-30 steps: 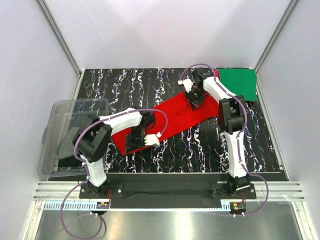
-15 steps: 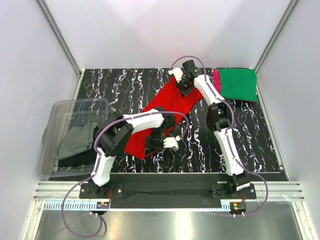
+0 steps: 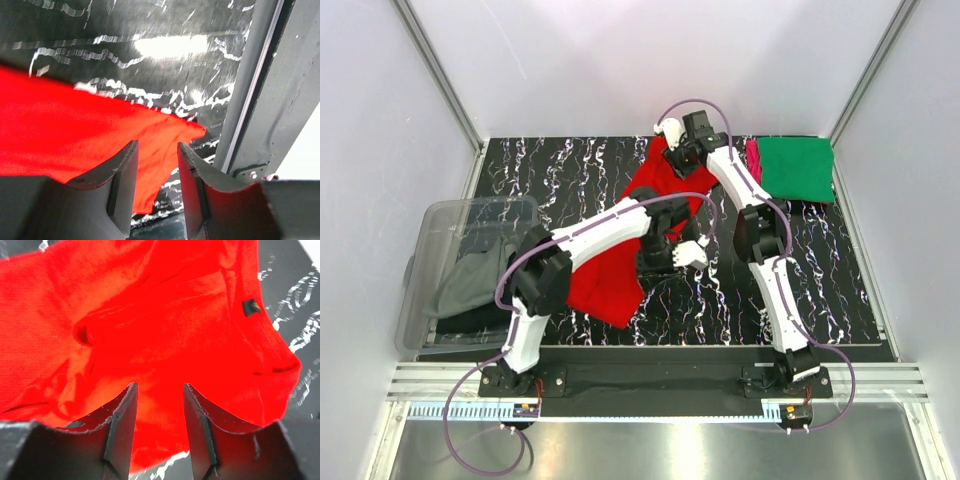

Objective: Fold and stack the t-shirts
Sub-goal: Fold the tshirt

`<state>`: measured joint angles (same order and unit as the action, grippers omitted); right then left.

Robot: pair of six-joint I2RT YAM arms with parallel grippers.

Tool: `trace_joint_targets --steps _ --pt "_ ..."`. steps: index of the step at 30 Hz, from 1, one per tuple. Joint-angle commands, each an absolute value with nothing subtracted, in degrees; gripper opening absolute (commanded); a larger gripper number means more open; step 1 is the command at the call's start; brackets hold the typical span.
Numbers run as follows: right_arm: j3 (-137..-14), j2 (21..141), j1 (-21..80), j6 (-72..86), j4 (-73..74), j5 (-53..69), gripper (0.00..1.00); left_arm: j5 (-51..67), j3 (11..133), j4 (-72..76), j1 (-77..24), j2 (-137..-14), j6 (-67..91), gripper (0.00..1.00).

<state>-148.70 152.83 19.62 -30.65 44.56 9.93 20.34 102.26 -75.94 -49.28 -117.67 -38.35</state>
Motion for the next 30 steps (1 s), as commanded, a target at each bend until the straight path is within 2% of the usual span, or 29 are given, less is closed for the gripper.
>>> trace_joint_targets --steps 1,3,8,14,23,30 --pt "-145.38 142.57 19.07 -25.86 41.66 10.80 0.49 18.90 99.86 -83.78 -46.68 -116.89 -38.41 0.39" --pt "-140.90 140.11 18.81 -24.61 41.75 11.51 0.49 17.49 95.39 -81.22 -45.01 -117.07 -37.97 0.35" --pt "-131.42 136.67 17.58 -19.52 42.19 15.46 0.49 13.45 87.99 -72.60 -42.37 -116.98 -38.76 0.33" --pt "-127.44 137.90 17.05 -17.05 42.63 17.75 0.48 13.88 83.50 -69.26 -41.22 -119.26 -38.94 0.33" --pt "-134.19 144.66 16.96 -16.26 44.20 19.25 0.48 17.05 83.41 -66.71 -44.20 -123.04 -35.69 0.33" --pt "-142.38 151.17 17.31 -15.47 45.09 21.01 0.48 19.16 89.11 -66.97 -49.30 -126.39 -32.87 0.33"
